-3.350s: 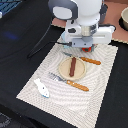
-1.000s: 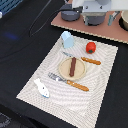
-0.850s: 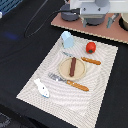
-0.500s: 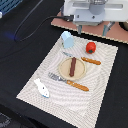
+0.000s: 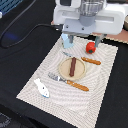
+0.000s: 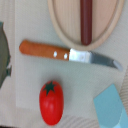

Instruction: Interact with the objects in diverse but meaningful ways.

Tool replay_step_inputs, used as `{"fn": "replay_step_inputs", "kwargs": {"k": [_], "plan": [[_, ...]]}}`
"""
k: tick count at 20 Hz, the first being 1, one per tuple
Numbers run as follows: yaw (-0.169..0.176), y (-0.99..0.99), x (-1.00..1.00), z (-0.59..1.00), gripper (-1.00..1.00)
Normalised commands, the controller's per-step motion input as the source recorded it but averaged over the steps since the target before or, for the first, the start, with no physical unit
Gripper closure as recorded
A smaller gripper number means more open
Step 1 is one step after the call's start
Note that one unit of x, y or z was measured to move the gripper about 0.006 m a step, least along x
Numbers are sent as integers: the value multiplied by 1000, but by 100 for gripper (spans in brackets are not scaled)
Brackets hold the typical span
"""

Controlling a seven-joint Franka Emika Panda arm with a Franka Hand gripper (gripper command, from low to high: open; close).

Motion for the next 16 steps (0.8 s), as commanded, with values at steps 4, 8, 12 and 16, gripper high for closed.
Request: {"fn": "replay_step_inputs", "kwargs": {"k": [4, 8, 12, 16], "plan": [[110, -575, -338, -466, -100], [145, -531, -271, -416, -100], [120, -561, -326, -399, -100], [92, -578, -476, -309, -100]]}}
